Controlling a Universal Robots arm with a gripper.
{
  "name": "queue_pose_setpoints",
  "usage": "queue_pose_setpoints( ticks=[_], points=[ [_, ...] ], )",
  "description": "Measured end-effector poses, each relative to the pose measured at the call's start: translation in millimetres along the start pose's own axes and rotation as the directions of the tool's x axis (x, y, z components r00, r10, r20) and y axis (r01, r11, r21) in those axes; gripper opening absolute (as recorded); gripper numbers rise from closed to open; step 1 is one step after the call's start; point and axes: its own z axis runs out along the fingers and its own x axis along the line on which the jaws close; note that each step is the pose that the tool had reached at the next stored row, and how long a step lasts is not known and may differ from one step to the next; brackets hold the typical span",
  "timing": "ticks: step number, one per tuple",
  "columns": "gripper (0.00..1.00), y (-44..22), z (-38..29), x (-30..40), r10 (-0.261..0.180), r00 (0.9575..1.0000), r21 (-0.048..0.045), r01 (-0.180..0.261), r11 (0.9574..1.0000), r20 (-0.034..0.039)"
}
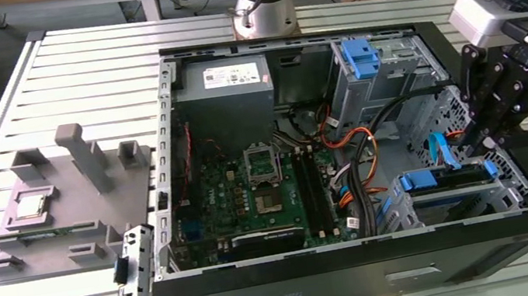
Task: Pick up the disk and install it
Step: 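Insert the second disk wire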
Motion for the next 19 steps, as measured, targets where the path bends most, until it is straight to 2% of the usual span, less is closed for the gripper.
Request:
queue_pose_setpoints(
  ticks=[3,13,19],
  points=[
    [0.24,-0.4,0.0,-2.1,0.0,1.0,-0.0001,0.0,1.0,0.0],
    [0.24,-1.1,0.3,-16.1,0.0,1.0,0.0,0.0,1.0,0.001],
    [0.24,-7.0,0.5,-18.7,0.0,1.0,0.0,0.0,1.0,0.0015]
  ],
)
